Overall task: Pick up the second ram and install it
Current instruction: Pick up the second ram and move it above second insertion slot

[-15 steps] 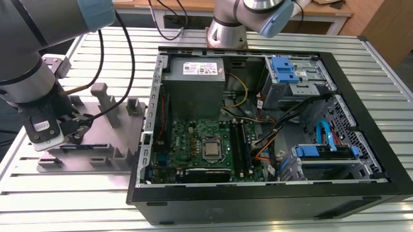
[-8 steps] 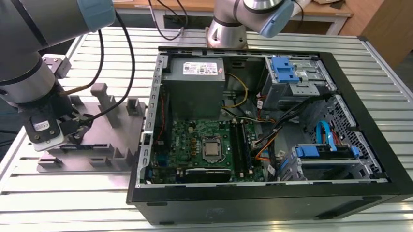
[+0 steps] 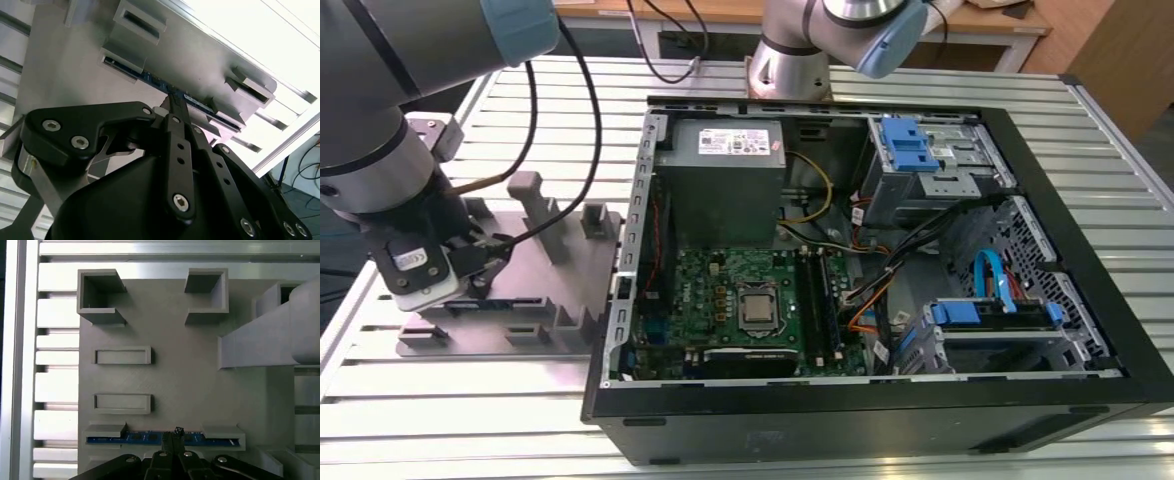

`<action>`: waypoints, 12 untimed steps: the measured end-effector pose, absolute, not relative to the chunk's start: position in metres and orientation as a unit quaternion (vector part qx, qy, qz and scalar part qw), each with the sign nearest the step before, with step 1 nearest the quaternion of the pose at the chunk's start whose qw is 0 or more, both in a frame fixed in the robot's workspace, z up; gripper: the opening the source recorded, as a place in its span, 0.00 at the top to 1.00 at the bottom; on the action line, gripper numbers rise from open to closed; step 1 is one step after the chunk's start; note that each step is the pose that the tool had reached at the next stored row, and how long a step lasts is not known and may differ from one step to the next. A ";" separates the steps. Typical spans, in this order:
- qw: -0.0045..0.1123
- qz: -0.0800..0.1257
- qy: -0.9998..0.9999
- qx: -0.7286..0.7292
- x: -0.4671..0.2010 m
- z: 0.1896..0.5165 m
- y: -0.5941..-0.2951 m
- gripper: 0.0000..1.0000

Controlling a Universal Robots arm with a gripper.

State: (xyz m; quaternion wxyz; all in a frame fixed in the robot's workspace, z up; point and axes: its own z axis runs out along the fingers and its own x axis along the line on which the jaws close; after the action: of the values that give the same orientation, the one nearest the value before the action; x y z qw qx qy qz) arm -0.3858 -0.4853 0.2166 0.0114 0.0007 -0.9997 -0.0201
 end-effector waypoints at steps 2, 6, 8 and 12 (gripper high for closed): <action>0.012 -0.020 -1.000 0.017 -0.386 0.217 -0.485 0.93; 0.012 -0.019 -0.998 0.050 -0.386 0.217 -0.485 0.93; 0.013 -0.019 -0.998 0.066 -0.386 0.217 -0.485 0.93; 0.013 -0.019 -0.996 0.091 -0.386 0.217 -0.485 0.93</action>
State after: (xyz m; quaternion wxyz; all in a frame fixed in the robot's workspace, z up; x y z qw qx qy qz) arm -0.3858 -0.4853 0.2166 0.0132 0.0915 -0.9955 -0.0190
